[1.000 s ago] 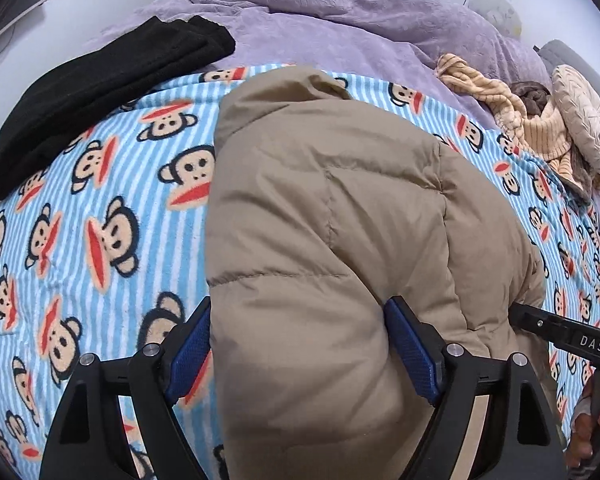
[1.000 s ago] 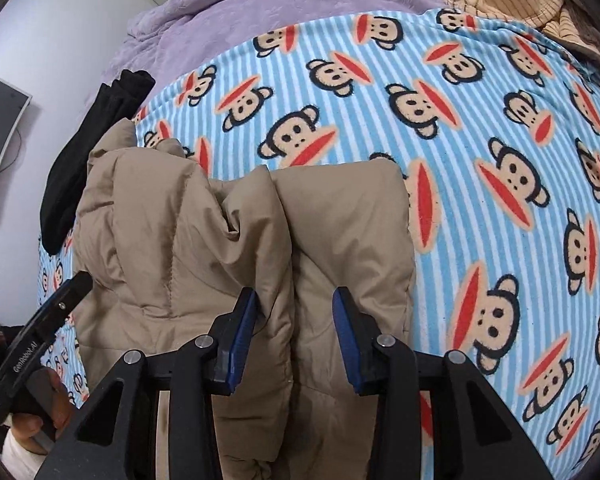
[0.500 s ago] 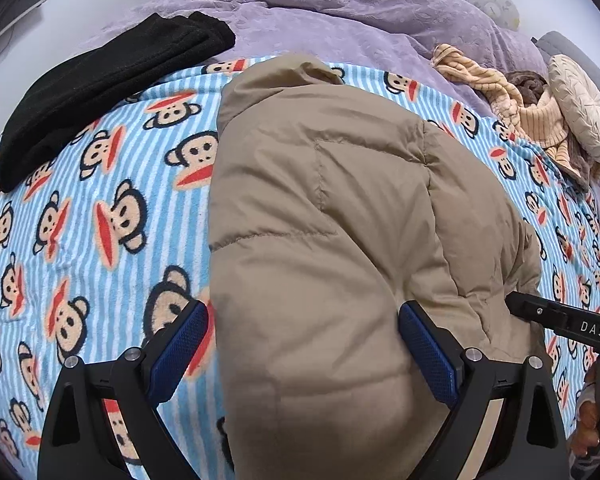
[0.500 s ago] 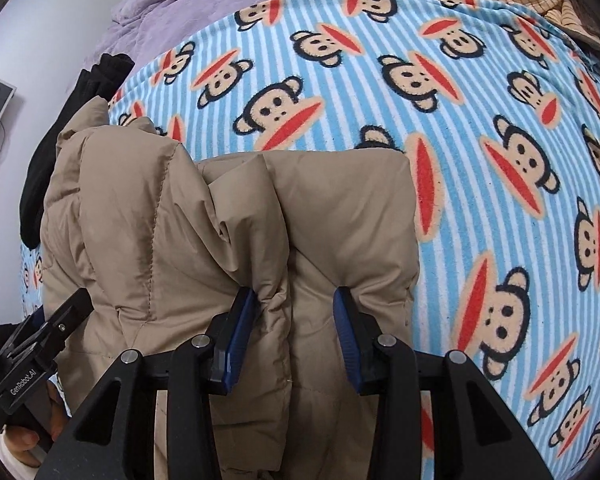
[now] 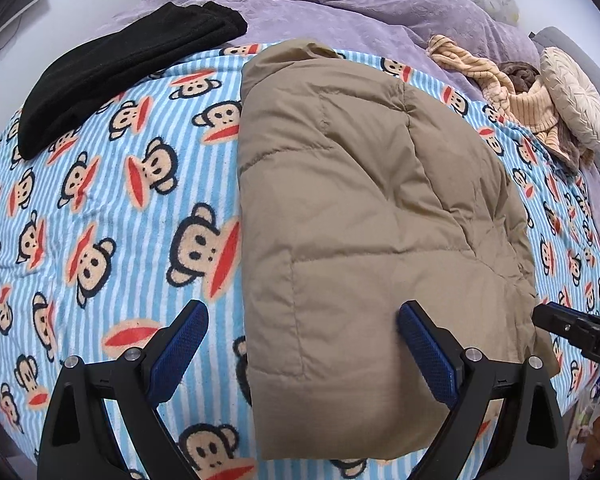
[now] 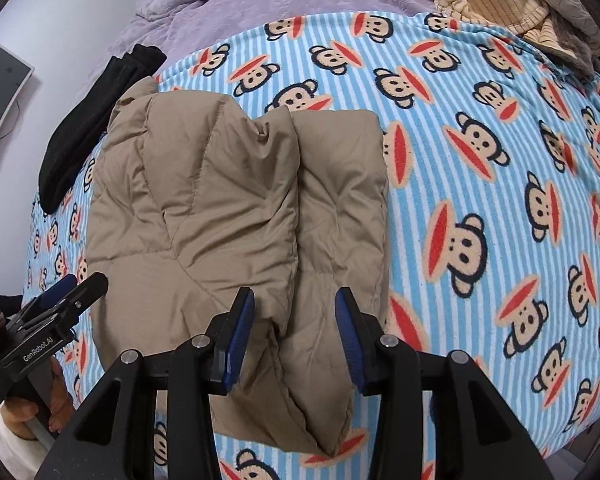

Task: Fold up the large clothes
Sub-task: 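Open both tools and pull them back from the folded jacket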

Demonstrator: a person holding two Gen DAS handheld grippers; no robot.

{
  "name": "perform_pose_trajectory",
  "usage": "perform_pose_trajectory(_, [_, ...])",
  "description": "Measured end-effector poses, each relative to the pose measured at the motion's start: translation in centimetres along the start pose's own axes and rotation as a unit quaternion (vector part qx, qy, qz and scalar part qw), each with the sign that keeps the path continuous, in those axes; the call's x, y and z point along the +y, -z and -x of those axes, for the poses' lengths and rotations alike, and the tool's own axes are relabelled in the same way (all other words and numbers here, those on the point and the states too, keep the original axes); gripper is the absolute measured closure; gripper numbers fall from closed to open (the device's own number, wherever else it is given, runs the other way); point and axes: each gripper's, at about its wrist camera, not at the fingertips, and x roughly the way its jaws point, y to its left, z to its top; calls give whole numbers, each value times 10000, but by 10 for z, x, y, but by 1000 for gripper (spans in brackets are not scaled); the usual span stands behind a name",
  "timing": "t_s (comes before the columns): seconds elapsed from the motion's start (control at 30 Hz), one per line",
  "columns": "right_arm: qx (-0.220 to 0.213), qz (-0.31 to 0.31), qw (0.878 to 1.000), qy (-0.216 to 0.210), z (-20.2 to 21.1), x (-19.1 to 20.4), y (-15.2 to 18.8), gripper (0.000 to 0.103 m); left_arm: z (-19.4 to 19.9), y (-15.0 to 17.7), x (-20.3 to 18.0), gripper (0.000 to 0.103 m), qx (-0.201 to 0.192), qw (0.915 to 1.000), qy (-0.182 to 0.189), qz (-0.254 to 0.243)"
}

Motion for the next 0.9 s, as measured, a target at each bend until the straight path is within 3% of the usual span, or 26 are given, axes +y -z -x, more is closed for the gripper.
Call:
perform_pose_trajectory(0.3, [392,105,9988,265,-5,0,30,57,16,11,-4,6,-17,10000,-14,8])
perform_pose_trajectory(0.9, [118,25,9998,-168,38,-10,67,53,70,55,-20,6,-114,9994,-326,34])
